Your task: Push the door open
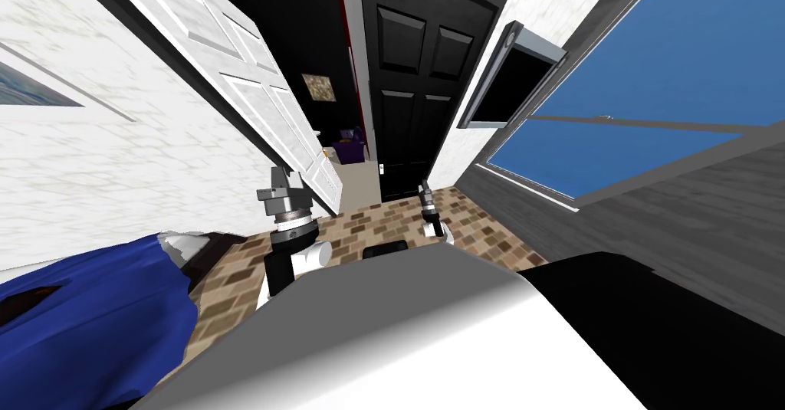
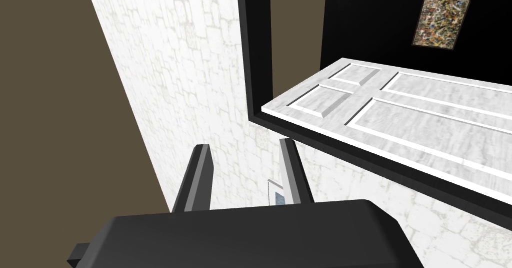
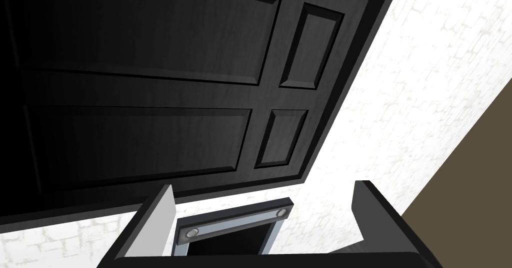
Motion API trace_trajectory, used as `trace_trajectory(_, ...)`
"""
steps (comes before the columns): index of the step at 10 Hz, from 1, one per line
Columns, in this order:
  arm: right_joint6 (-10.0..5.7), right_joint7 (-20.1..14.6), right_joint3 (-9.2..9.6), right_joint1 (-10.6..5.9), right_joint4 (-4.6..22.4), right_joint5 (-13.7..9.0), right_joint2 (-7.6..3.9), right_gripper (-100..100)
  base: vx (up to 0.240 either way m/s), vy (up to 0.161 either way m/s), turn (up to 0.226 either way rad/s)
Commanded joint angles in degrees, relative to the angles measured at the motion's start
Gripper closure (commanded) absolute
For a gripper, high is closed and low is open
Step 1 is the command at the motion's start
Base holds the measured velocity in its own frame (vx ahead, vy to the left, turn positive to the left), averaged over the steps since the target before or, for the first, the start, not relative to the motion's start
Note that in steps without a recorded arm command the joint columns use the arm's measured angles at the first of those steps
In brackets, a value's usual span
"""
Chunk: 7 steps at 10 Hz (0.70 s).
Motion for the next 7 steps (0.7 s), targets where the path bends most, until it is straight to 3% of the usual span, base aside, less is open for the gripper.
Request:
trace_trajectory(1,-0.39,-0.1,-0.07,-1.2,2.7,-0.1,-0.01,-100,0.107,0.025,0.034)
trace_trajectory(7,-2.14,-0.6,-0.4,-5.11,12.7,-0.5,-0.19,-100,0.105,0.018,0.034)
